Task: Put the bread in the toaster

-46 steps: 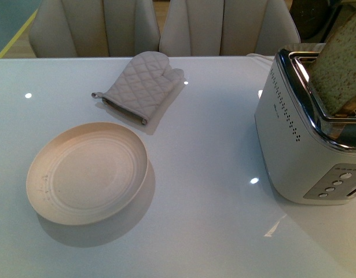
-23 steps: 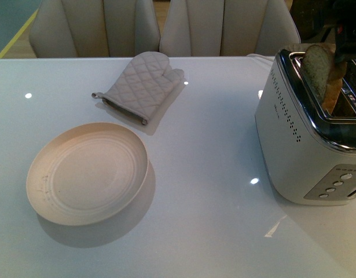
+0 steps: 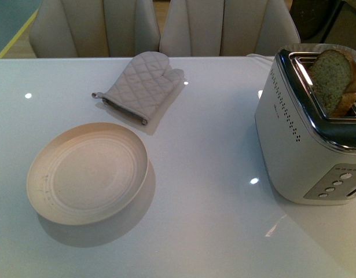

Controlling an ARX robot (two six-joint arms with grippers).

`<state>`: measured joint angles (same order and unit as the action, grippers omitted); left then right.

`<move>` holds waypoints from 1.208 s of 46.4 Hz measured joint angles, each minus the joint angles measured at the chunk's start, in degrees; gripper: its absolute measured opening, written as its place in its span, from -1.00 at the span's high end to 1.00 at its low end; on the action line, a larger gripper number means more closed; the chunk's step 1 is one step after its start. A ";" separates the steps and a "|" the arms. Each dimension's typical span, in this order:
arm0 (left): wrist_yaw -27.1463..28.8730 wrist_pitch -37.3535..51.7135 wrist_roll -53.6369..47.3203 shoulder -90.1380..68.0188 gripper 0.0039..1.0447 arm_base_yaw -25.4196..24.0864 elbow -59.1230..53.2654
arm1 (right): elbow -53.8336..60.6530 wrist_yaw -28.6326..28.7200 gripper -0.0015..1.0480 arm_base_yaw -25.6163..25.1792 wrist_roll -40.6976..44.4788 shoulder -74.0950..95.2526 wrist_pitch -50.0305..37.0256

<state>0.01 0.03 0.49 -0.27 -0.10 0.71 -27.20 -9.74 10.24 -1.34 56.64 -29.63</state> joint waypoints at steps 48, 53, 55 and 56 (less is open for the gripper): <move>0.00 0.00 -0.02 0.00 -0.87 0.00 0.00 | 24.96 9.62 0.96 -10.05 1.14 -31.23 6.95; 0.02 0.00 -0.02 0.00 -0.87 0.00 0.00 | 26.16 9.66 0.96 -10.05 1.16 -32.92 6.45; 0.00 0.00 -0.02 0.00 -0.87 0.00 0.00 | 26.16 9.62 0.96 -10.05 1.16 -33.48 6.69; 0.00 0.00 -0.02 0.00 -0.87 0.00 0.00 | 26.16 9.70 0.96 -10.05 1.16 -33.92 7.08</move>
<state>0.01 0.03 0.47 -0.27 -0.10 0.71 -1.04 -0.03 0.19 -0.19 22.72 -22.55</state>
